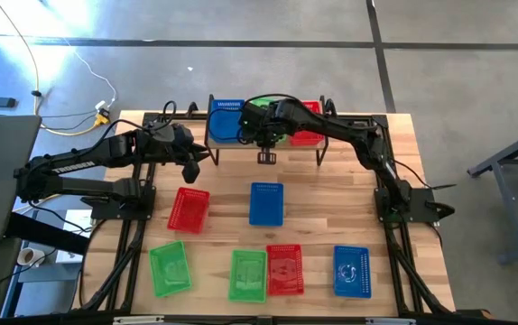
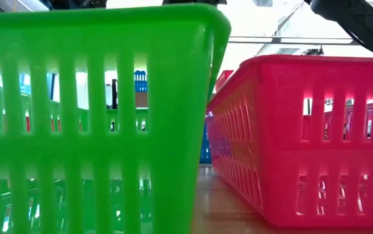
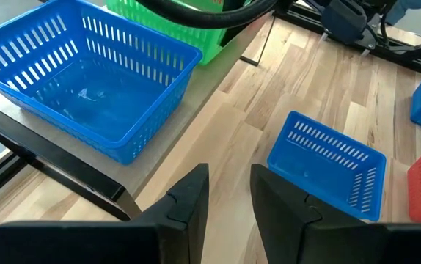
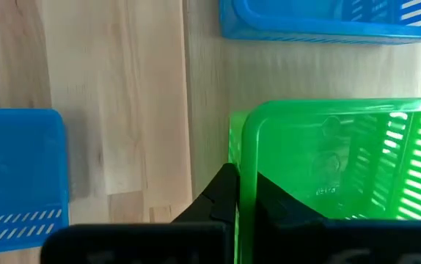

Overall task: Stack baskets on shelf by color
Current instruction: Put the top right green bin on the shelf, then stack the top blue bin on top of the blue bin on the shelf

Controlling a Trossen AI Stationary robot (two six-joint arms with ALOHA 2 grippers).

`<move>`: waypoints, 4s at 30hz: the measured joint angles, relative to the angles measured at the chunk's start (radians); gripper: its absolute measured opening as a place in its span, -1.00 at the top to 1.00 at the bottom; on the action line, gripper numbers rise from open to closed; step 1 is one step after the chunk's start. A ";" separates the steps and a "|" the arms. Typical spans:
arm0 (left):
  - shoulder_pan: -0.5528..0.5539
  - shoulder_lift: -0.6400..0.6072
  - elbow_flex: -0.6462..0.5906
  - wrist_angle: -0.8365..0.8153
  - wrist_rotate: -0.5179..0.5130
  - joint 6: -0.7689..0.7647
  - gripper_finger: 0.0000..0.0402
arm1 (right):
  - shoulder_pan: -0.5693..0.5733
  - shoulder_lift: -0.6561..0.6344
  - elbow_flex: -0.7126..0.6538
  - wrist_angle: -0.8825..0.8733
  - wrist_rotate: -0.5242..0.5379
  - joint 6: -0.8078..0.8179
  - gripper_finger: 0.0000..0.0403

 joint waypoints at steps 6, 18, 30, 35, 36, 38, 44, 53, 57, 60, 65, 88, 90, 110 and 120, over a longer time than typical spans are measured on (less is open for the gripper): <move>0.000 0.000 0.000 0.000 0.000 0.000 0.54 | 0.000 0.000 0.000 0.005 0.000 -0.005 0.97; 0.000 0.000 0.000 0.000 0.000 0.000 0.54 | 0.000 0.000 0.008 0.021 0.023 -0.005 0.61; 0.000 0.000 0.000 0.000 0.000 0.000 0.54 | 0.010 -0.014 0.043 0.003 0.063 0.003 0.61; 0.000 0.000 0.000 0.000 0.000 0.000 0.54 | 0.015 -0.014 0.043 -0.012 0.074 0.008 0.61; 0.000 0.000 0.000 0.000 0.000 0.000 0.54 | 0.017 -0.017 0.043 -0.016 0.086 0.014 0.61; 0.000 0.000 0.000 0.000 0.000 0.000 0.54 | 0.022 -0.022 0.043 -0.026 0.098 0.022 0.61; 0.000 0.000 0.000 0.000 0.000 0.000 0.54 | 0.029 -0.033 0.044 -0.045 0.096 0.026 0.61; 0.000 0.000 0.000 0.000 0.000 0.000 0.54 | 0.035 -0.067 0.044 -0.072 0.091 0.078 0.61; 0.000 0.000 0.000 -0.002 0.000 0.000 0.54 | 0.055 -0.092 0.044 -0.101 0.091 0.123 0.61; 0.000 0.000 0.000 -0.011 0.001 0.000 0.54 | 0.079 -0.114 0.044 -0.135 0.091 0.154 0.61; 0.000 0.000 0.000 -0.091 0.001 -0.002 0.54 | 0.128 -0.139 0.044 -0.202 0.091 0.188 0.61; -0.045 0.026 0.000 -0.233 0.255 -0.015 0.23 | 0.218 -0.339 0.042 -0.263 0.175 0.319 0.61; -0.075 0.026 0.000 -0.234 0.238 -0.017 0.23 | 0.218 -0.342 0.042 -0.263 0.160 0.340 0.61; -0.376 0.272 0.000 0.285 0.064 0.123 0.23 | 0.164 -0.350 -0.028 -0.256 0.337 0.422 0.61; -0.413 0.489 0.000 0.542 0.049 0.168 0.23 | 0.121 -0.350 0.017 -0.259 0.286 0.431 0.61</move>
